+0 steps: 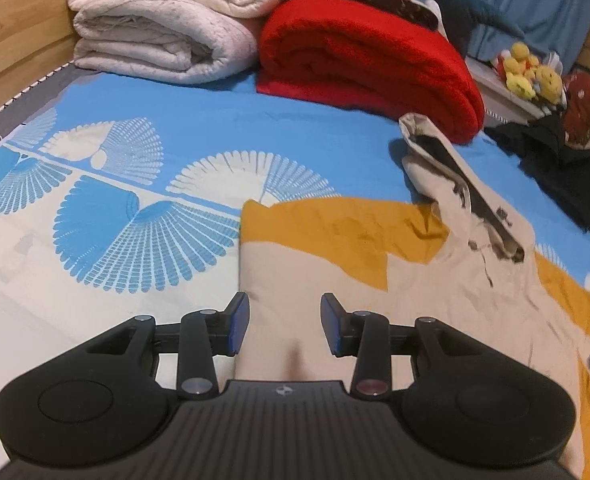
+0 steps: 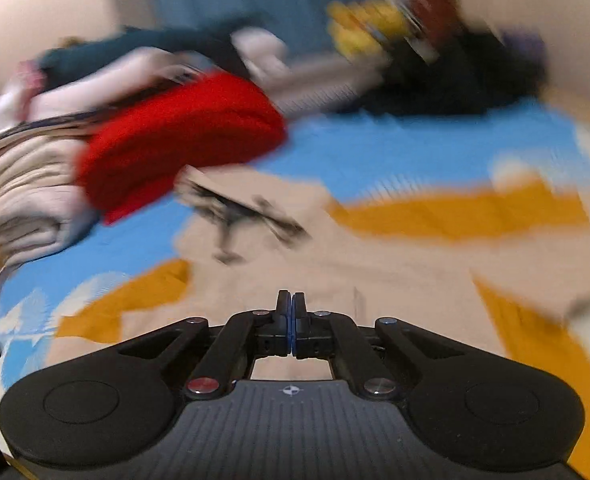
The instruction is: Fold large clothes
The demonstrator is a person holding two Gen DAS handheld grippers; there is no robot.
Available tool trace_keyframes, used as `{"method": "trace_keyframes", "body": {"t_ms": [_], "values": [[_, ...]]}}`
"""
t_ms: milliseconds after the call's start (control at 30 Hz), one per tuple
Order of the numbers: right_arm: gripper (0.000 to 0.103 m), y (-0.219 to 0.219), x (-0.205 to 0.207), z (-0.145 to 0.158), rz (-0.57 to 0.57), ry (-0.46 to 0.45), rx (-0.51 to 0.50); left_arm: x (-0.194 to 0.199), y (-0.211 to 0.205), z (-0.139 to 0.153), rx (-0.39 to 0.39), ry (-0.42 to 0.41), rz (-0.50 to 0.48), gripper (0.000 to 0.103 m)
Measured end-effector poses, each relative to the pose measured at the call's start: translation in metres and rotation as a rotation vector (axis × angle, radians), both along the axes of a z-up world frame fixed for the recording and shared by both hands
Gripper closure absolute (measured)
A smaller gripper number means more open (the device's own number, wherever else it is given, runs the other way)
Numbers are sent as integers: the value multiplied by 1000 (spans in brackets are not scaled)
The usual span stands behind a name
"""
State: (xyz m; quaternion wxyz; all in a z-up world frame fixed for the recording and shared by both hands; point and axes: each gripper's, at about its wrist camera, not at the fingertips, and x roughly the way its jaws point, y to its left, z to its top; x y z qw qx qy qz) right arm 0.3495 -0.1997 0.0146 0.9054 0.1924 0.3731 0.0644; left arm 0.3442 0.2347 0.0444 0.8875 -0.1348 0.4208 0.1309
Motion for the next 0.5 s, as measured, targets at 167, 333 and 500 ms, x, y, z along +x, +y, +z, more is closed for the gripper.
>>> {"method": "trace_keyframes", "body": {"t_ms": [167, 333, 500], "values": [[72, -15, 12, -31, -27, 138, 126, 7, -12, -8, 15, 17, -25, 59], [64, -14, 22, -52, -40, 220, 181, 14, -23, -17, 28, 39, -45, 59], [64, -7, 32, -65, -43, 249, 169, 19, -36, -24, 50, 55, -87, 59]]}}
